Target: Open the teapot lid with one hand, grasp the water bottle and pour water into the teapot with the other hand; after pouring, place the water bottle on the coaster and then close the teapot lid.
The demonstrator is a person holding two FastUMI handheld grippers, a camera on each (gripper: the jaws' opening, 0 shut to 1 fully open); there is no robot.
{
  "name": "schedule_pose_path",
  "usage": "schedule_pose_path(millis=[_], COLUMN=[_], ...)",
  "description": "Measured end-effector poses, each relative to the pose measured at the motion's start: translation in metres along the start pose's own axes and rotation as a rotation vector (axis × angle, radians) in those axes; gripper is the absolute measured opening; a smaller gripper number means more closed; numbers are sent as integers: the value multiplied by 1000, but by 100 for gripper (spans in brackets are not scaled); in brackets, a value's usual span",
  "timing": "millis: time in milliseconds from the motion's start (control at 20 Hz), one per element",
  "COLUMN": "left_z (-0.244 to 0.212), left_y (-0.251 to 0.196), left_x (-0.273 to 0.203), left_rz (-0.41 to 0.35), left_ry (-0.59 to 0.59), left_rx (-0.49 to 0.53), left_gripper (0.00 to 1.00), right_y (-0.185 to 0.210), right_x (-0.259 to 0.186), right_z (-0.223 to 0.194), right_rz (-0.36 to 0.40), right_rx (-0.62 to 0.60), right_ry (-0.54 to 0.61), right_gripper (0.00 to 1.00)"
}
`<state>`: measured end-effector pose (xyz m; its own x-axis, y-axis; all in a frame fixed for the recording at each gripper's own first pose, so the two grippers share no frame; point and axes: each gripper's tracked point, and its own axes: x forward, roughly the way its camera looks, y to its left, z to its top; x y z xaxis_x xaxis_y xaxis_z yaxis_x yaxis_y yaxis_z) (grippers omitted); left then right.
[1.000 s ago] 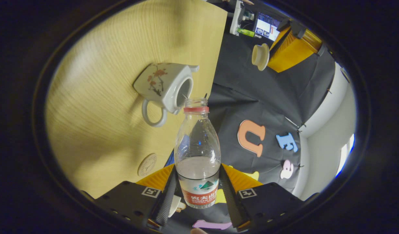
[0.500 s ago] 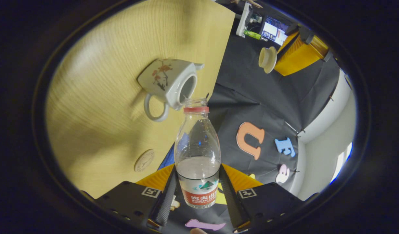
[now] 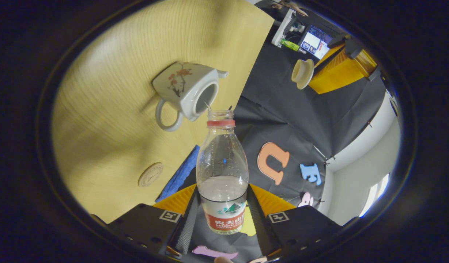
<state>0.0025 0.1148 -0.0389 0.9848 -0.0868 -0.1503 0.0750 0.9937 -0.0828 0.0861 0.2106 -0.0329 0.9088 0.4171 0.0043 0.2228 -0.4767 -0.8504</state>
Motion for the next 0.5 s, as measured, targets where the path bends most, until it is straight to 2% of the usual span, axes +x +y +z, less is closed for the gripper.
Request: schedule_pose_path(millis=[500], left_z=[1], left_y=[0], left_x=[-2], left_rz=[-2], left_ry=[-2], left_rx=[-1], left_gripper=[3], right_y=[-9], right_x=[-1], right_z=[2], right_rz=[-40], right_rx=[-65], right_ry=[-19], right_gripper=[72])
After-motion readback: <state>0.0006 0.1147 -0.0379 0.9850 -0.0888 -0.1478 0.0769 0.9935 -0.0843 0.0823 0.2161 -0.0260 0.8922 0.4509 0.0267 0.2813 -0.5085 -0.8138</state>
